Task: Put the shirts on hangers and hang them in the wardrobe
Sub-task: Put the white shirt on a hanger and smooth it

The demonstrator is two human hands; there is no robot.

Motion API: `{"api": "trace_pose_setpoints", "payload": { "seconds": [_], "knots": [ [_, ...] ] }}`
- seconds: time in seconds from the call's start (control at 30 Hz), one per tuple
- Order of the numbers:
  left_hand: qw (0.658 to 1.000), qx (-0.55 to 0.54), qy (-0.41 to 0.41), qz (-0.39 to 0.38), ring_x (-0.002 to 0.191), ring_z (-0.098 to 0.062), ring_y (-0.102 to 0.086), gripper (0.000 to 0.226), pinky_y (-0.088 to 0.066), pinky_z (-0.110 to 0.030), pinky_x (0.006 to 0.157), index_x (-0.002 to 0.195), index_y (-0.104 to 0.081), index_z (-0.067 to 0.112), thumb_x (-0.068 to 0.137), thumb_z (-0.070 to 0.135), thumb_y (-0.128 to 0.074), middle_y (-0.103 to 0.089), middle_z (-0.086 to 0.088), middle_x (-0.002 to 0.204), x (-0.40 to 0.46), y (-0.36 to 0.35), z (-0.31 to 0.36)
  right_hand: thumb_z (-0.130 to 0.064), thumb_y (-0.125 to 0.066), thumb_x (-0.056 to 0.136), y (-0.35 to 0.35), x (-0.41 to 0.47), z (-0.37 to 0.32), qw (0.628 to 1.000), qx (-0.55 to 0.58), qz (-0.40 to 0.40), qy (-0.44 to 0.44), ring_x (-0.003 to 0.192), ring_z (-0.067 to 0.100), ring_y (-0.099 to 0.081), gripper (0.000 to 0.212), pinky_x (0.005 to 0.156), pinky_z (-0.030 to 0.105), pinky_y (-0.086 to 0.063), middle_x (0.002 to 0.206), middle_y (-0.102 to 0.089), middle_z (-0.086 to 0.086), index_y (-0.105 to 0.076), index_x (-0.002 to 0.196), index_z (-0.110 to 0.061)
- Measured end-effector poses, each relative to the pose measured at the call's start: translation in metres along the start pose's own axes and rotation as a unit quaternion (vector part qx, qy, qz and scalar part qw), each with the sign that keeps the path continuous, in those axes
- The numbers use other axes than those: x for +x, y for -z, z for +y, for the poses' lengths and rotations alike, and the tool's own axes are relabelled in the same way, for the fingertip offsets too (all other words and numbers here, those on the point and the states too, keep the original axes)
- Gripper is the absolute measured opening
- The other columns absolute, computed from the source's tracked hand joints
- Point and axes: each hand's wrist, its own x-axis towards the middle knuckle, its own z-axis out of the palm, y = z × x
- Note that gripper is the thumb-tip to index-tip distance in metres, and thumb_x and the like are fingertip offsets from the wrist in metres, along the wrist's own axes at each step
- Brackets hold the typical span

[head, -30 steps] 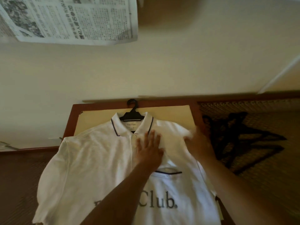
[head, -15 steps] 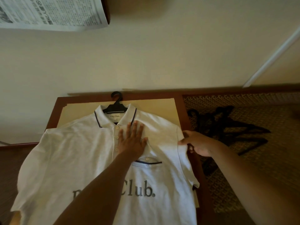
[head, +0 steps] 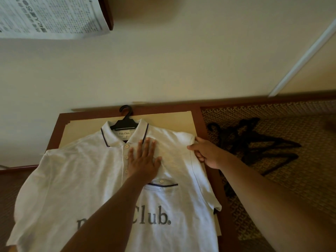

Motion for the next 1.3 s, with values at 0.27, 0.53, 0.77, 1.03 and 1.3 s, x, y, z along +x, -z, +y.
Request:
{"api": "trace_pose_setpoints", "payload": {
  "seconds": [0.27,0.53,0.77,1.03,1.3],
  "knots": [
    [1.000,-0.001,0.006,0.006,0.142,-0.018,0.027,0.072,0.009,-0.049,0.117,0.146,0.026,0.032,0.082,0.062,0.008,0.032,0.005,0.154,0.001,-0.001,0.000,0.001,-0.061,0.085,0.005,0.002,-0.006,0.996,-0.024,0.038,0.076,0.066,0.016,-0.056,0.020,0.060,0.026,-0.043,0.072,-0.060,0.004,-0.057,0.071,-0.013],
    [1.000,0.002,0.001,0.016,0.142,-0.018,0.027,0.068,0.010,-0.049,0.117,0.148,0.022,0.032,0.091,0.059,-0.003,0.029,0.005,0.155,0.002,-0.002,0.000,0.007,-0.054,0.080,0.009,0.005,-0.003,0.985,-0.043,0.094,0.142,0.067,0.019,-0.036,0.036,0.061,0.031,-0.029,0.064,-0.038,0.003,-0.037,0.058,-0.017],
    [1.000,-0.010,0.009,0.020,0.141,-0.015,0.026,0.070,0.008,-0.049,0.117,0.144,0.024,0.032,0.083,0.060,0.005,0.029,0.007,0.153,0.003,-0.002,0.000,0.006,-0.063,0.080,0.015,-0.006,-0.009,0.984,-0.050,0.057,0.163,0.078,0.024,-0.046,0.025,0.072,0.037,-0.038,0.078,-0.048,0.012,-0.051,0.069,-0.013],
    [1.000,0.004,0.008,0.021,0.142,-0.017,0.026,0.071,0.010,-0.048,0.116,0.148,0.021,0.034,0.083,0.061,0.007,0.027,0.006,0.155,0.006,-0.003,-0.001,-0.011,-0.071,0.084,0.057,-0.021,-0.067,0.914,-0.380,0.081,0.120,0.079,0.012,-0.057,0.053,0.061,0.022,-0.042,0.089,-0.056,-0.003,-0.053,0.132,-0.024],
    [1.000,-0.002,0.018,0.016,0.140,-0.015,0.027,0.076,0.008,-0.050,0.117,0.149,0.017,0.031,0.080,0.060,0.008,0.030,0.006,0.152,0.010,0.000,0.001,-0.023,-0.074,0.082,0.086,0.000,-0.019,0.860,-0.495,0.016,-0.121,0.113,0.022,-0.055,0.052,0.086,0.027,-0.042,0.129,-0.057,0.007,-0.056,0.130,-0.011]
  ]
}}
